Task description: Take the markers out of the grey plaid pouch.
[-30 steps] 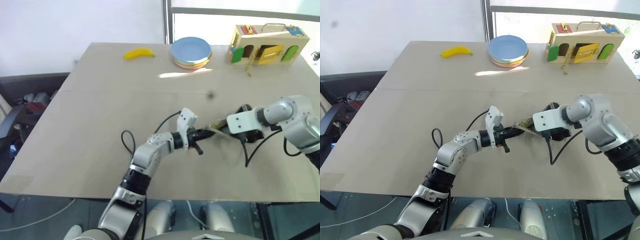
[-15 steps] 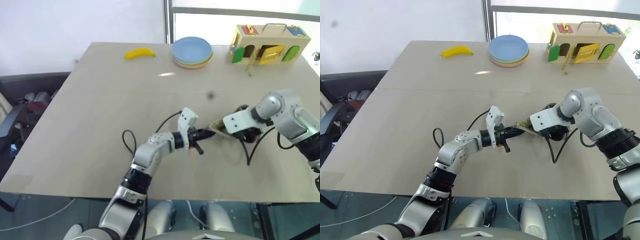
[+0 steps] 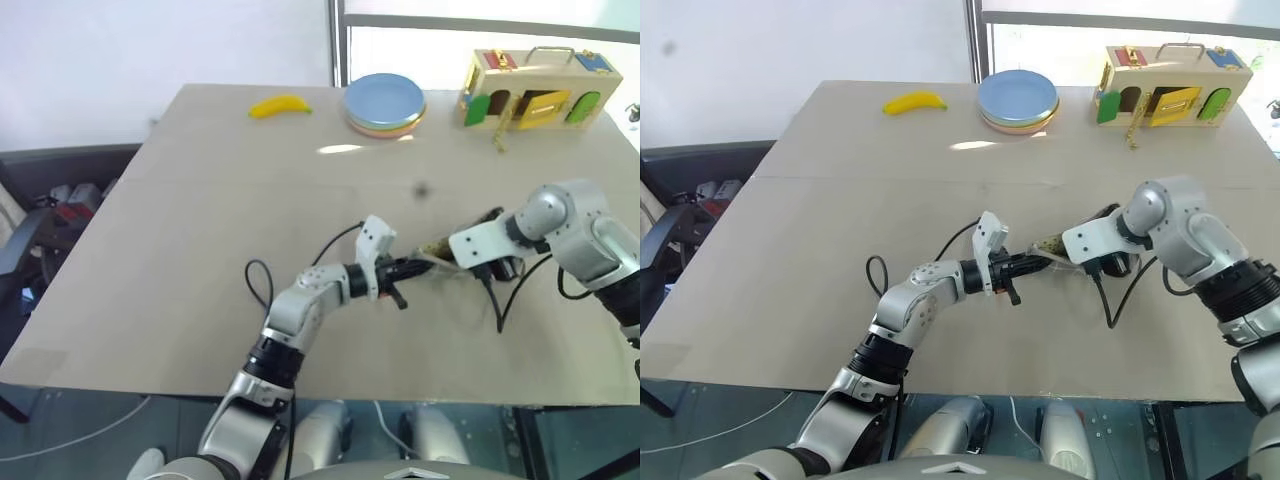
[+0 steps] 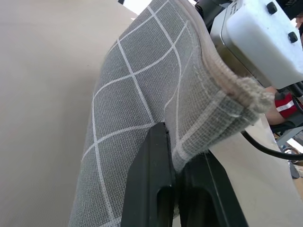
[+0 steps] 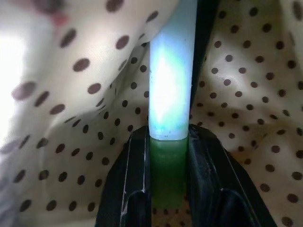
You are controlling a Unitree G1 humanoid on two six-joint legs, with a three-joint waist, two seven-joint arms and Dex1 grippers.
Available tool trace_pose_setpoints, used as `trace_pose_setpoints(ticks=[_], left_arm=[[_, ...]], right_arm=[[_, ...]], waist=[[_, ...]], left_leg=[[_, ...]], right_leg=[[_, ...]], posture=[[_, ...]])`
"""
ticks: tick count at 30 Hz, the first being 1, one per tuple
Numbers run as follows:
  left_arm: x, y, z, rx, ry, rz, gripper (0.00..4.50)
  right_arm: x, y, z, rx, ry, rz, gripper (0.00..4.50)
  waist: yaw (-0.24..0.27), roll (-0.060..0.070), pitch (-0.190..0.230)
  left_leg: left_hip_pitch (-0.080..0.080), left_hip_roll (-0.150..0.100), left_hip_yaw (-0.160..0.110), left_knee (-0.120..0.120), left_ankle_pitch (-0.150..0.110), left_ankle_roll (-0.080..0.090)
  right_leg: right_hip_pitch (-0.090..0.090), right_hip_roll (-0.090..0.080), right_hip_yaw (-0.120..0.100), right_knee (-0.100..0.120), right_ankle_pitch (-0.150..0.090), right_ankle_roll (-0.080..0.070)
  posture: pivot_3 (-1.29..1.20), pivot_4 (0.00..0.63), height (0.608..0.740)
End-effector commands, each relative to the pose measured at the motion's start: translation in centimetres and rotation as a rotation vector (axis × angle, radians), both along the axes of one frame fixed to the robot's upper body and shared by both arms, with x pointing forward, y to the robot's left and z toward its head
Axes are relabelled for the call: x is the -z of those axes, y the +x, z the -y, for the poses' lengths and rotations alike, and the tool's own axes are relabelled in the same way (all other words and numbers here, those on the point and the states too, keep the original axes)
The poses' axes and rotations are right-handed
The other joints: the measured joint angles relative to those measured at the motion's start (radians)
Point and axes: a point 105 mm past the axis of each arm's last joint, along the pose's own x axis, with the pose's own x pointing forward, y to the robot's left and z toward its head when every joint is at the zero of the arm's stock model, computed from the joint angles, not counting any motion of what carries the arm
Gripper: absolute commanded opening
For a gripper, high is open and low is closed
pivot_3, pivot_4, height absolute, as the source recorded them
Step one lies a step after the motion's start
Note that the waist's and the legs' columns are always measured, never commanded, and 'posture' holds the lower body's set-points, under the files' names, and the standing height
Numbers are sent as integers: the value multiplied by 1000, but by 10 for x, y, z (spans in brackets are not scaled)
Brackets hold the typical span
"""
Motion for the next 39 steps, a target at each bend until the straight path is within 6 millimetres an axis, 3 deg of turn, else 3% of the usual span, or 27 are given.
trace_pose_setpoints(ticks=[1,9,19,23,28,31,33,35,39], left_arm=[[-3,2,0,-1,4,23,0],[-3,2,-1,0,7,28,0],[-5,5,-4,-6,12,41,0],[-9,10,-14,-40,17,62,0],[-27,20,-37,-107,27,140,0],[-38,23,-50,-145,41,194,0],[-45,24,-59,-171,40,214,0],[-50,23,-66,-188,42,226,0],[-49,15,-75,-192,60,220,0]], right_arm=[[-37,0,4,24,53,106,444],[-63,-9,15,38,36,207,444],[-94,-13,16,1,87,337,444],[-112,-18,32,93,152,355,444],[-119,-27,50,243,330,311,444],[-113,-28,77,382,380,313,444],[-99,-31,100,489,382,291,444],[-78,-36,121,581,355,248,444],[-27,-47,140,688,340,145,444]], waist=[[0,0,0],[-1,0,0],[0,0,0],[0,0,0],[-2,0,0],[1,0,0],[5,0,0],[9,0,0],[4,1,0]], left_leg=[[0,0,0,0,0,0],[0,0,0,0,0,0],[0,0,0,0,0,0],[0,0,0,0,0,0],[0,0,0,-1,0,0],[0,0,0,-1,0,0],[-1,0,0,-1,0,0],[-1,0,0,-1,0,0],[-1,0,1,-1,0,0]], right_leg=[[0,0,0,0,0,0],[0,0,0,0,0,0],[0,0,0,0,0,0],[0,0,0,0,0,0],[0,0,0,0,0,0],[0,0,0,0,0,0],[0,0,0,-1,0,0],[0,-1,0,-1,0,0],[0,-1,0,-2,0,0]], posture=[[0,150,740],[0,150,740],[0,150,740],[0,150,740],[0,150,740],[0,150,740],[0,150,740],[0,150,740],[0,150,740]])
